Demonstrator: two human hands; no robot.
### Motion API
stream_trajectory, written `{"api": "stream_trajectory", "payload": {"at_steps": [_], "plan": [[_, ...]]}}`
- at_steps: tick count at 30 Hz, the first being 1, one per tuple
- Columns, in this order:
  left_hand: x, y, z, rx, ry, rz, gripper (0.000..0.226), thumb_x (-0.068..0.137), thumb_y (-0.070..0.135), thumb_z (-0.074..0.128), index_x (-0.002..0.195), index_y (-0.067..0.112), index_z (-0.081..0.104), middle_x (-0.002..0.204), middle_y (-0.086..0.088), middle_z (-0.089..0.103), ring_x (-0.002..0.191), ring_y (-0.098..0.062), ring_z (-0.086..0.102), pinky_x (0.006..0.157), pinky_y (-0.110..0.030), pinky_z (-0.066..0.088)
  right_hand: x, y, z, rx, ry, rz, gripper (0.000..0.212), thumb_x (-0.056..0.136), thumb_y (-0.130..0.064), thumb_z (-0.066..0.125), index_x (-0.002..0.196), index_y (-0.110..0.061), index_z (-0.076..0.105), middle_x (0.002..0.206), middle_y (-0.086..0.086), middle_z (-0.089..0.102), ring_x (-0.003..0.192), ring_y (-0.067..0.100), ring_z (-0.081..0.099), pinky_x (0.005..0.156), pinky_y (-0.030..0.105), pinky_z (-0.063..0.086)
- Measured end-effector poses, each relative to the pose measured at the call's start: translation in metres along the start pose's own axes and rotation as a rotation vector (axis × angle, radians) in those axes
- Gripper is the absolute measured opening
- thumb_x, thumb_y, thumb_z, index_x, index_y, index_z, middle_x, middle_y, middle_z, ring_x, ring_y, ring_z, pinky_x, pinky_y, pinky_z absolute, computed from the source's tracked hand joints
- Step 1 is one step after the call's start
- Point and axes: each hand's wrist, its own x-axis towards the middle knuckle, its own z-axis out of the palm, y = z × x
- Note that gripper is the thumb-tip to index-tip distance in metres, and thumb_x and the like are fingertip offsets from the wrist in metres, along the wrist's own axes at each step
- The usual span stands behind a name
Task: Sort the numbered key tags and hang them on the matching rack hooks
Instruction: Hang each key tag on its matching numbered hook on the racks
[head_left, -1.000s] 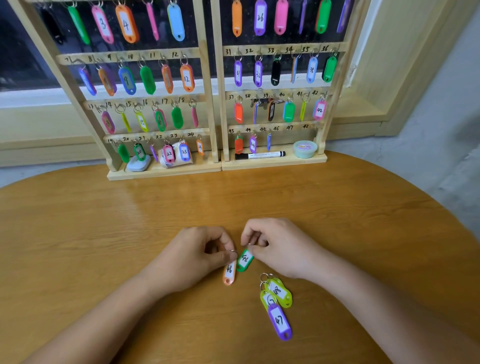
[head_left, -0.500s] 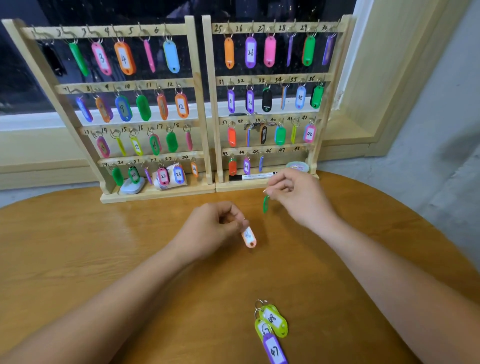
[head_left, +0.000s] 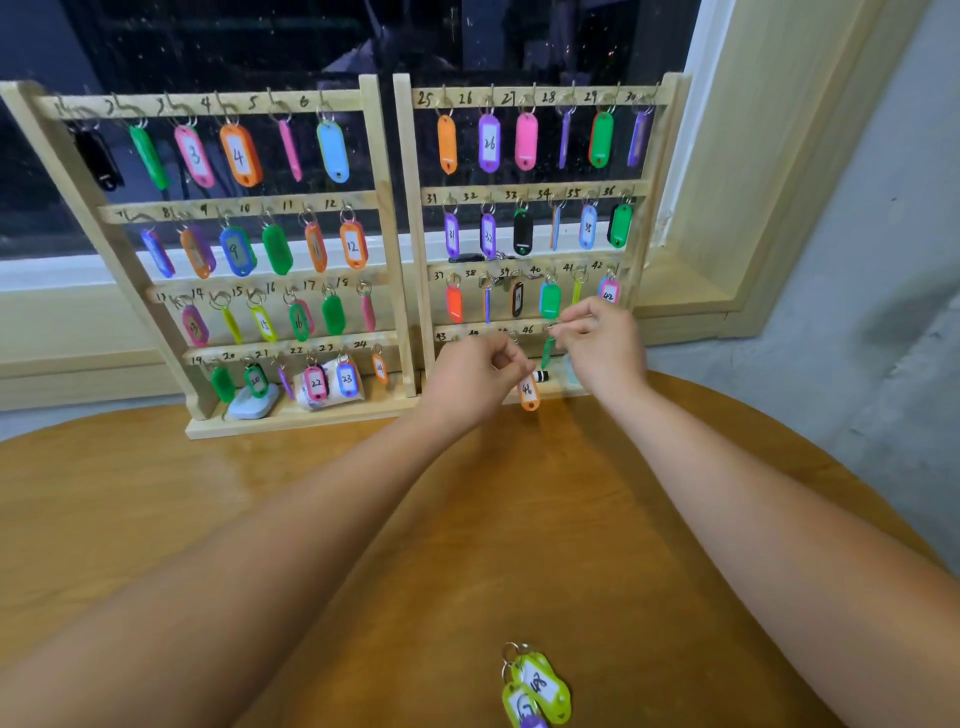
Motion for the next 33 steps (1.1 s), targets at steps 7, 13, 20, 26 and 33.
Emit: {"api": "stream_trajectory", "payload": {"at_steps": [7,13,20,26,33], "plan": [[0.044,0.013,0.016,0.108,0.063,0.048,0.019,0.097,0.035,0.075,0.082,0.027,0.068,0.072,0.009,0.068,0.076,-0.017,0.068,0.070,-0.035,0.057,0.011,0.011,0.010,-0.058,0.024,-0.056,0.017,0.096,-0.016,0.071,0.088,-0.030,0.065,0.085,-0.006,0.077,0.073,0.013,0.076,0.077,0.036,0.062],[0.069,0.017,0.028,0.248,0.111,0.053,0.017,0.098,0.032,0.071,0.084,0.025,0.065,0.079,0.004,0.071,0.081,-0.026,0.069,0.070,-0.038,0.059,-0.016,0.021,-0.004,-0.002,0.039,-0.128,0.028,0.097,-0.009,0.065,0.089,-0.036,0.067,0.092,-0.010,0.074,0.082,0.015,0.075,0.078,0.035,0.061],[0.073,0.015,0.029,0.309,0.135,0.038,0.012,0.091,0.032,0.075,0.095,0.023,0.067,0.094,-0.002,0.074,0.089,-0.032,0.069,0.075,-0.042,0.060,-0.076,0.034,-0.028,0.009,-0.050,-0.114,0.027,0.094,-0.007,0.067,0.097,-0.032,0.073,0.095,-0.016,0.076,0.087,0.008,0.073,0.075,0.024,0.052],[0.025,0.018,0.011,0.231,0.123,0.122,0.009,0.093,0.030,0.077,0.095,0.024,0.070,0.089,0.006,0.074,0.085,-0.019,0.069,0.072,-0.034,0.055,-0.130,0.037,-0.043,0.033,-0.225,-0.100,0.024,0.096,-0.008,0.071,0.095,-0.032,0.076,0.096,-0.018,0.077,0.086,0.009,0.071,0.078,0.027,0.056],[-0.078,0.000,-0.018,0.174,-0.027,0.101,0.015,0.091,0.038,0.082,0.099,0.029,0.073,0.086,0.016,0.073,0.067,0.007,0.060,0.066,-0.021,0.045,-0.182,0.028,-0.058,0.009,-0.520,-0.122,0.013,0.095,-0.017,0.079,0.094,-0.031,0.077,0.089,-0.013,0.071,0.076,0.004,0.060,0.072,0.017,0.046]]}}
